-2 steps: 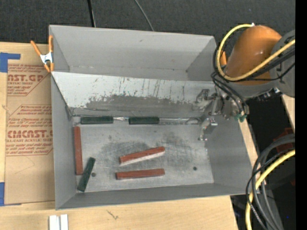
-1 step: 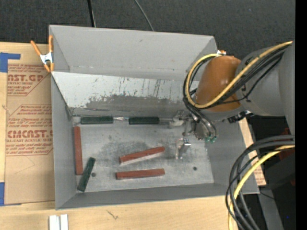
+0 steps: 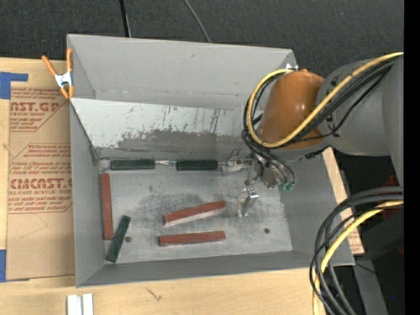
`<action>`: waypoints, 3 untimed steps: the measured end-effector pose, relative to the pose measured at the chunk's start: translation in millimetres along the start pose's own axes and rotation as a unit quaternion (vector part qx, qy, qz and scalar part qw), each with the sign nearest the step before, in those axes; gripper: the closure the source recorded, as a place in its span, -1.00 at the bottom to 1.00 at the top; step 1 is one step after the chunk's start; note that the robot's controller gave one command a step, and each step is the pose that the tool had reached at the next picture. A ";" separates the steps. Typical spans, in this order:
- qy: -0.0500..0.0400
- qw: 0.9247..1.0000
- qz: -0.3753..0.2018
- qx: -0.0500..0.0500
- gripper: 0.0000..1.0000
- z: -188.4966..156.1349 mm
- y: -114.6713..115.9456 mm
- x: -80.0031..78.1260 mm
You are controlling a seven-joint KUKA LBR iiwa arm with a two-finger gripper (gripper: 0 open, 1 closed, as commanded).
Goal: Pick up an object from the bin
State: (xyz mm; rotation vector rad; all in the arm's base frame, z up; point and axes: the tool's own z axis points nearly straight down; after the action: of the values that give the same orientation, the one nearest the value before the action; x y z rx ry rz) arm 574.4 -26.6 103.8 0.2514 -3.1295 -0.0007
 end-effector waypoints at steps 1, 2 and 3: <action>-0.001 1.000 0.006 -0.001 -1.00 5.2 48.5 -2.0; -0.005 1.000 0.006 0.001 -1.00 30.8 61.9 -11.6; -0.005 1.000 0.030 0.000 1.00 26.7 63.0 -5.3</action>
Offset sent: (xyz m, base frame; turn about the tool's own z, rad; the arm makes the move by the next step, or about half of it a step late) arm -0.0016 0.0631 -0.0338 0.0121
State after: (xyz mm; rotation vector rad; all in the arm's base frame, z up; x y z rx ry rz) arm 569.5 36.4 77.1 0.1572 -3.1450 -0.0007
